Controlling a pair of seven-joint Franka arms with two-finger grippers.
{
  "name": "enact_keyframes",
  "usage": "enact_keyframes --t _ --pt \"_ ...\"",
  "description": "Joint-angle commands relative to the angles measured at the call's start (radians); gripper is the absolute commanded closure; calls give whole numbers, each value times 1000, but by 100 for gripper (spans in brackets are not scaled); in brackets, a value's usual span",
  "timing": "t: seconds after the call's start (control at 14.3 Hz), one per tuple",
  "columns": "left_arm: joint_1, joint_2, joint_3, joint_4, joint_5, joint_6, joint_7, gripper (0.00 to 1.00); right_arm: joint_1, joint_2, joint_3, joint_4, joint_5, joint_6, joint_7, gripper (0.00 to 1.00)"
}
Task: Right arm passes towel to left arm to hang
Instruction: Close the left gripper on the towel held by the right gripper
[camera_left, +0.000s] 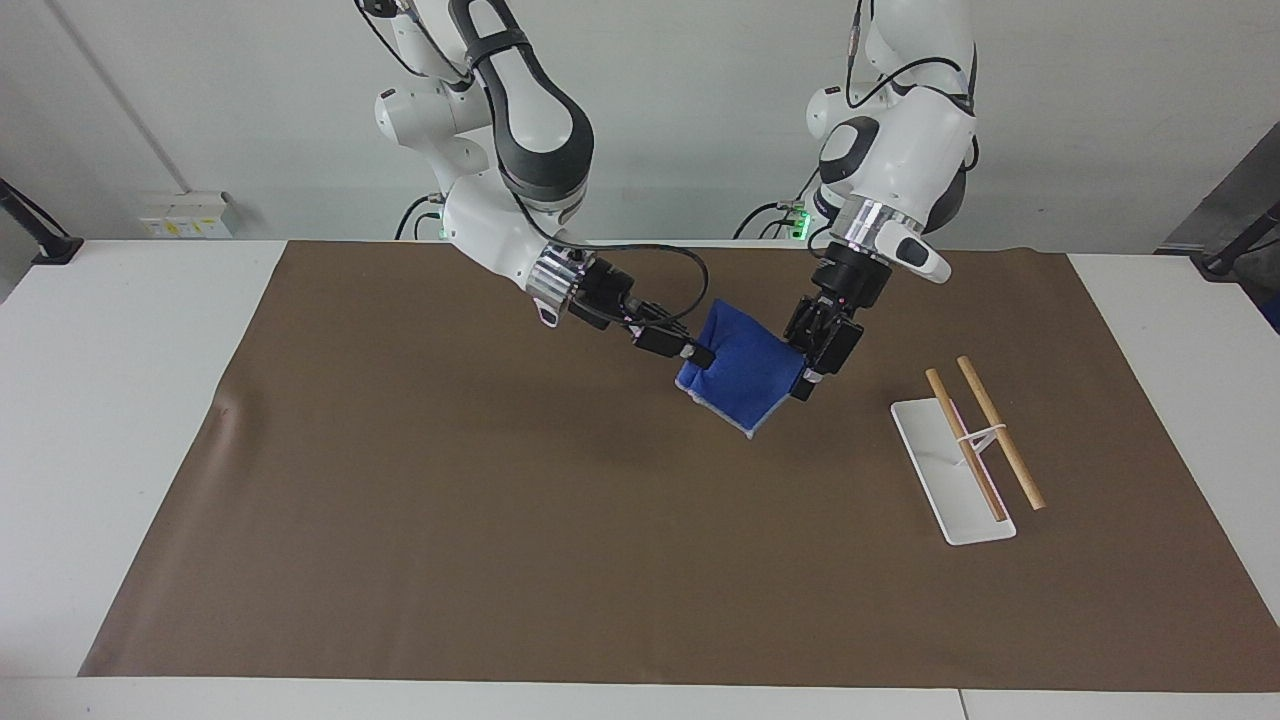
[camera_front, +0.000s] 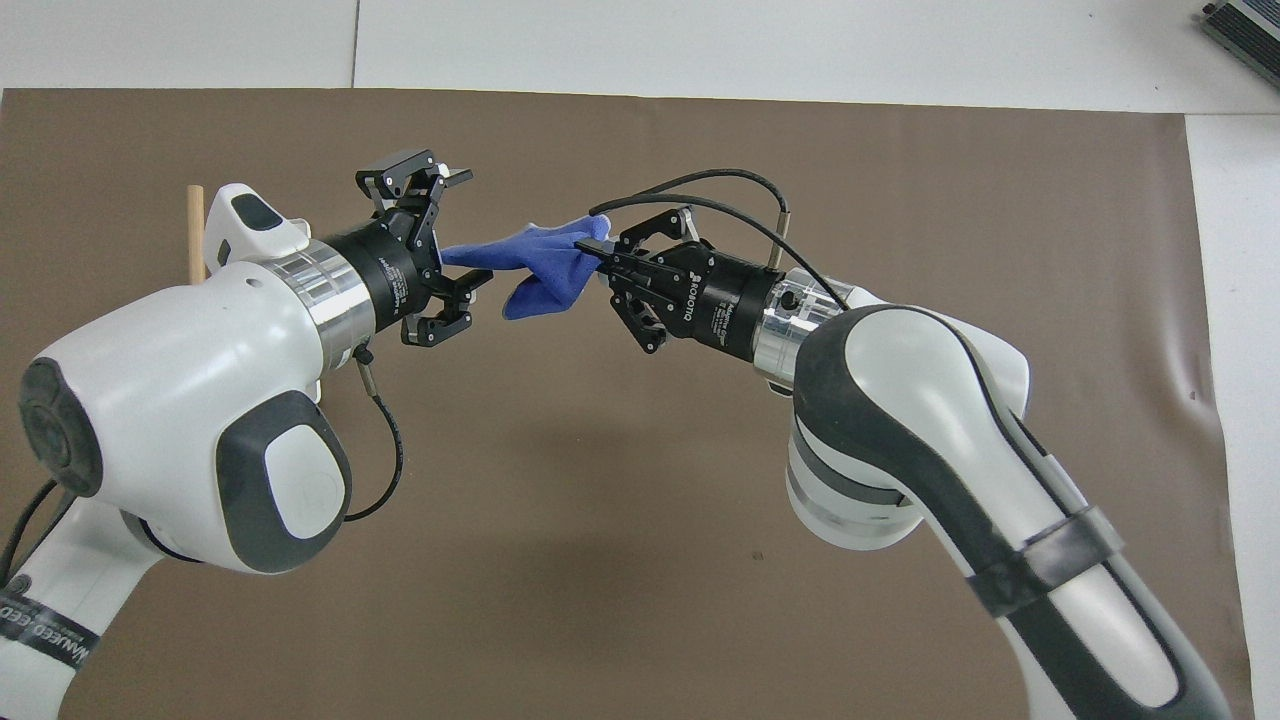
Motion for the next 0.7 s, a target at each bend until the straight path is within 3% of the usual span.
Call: enact_keyframes --t 0.0,0.42,0.63 --pt "3 15 2 15 -9 -1 132 44 -4 -10 9 -3 37 15 -39 100" --pt "3 2 4 -1 -8 -59 340 58 -6 -10 9 -3 37 15 -39 100" --pt "4 -5 5 -2 -9 -123 425 92 -6 -10 9 -3 35 15 -39 100"
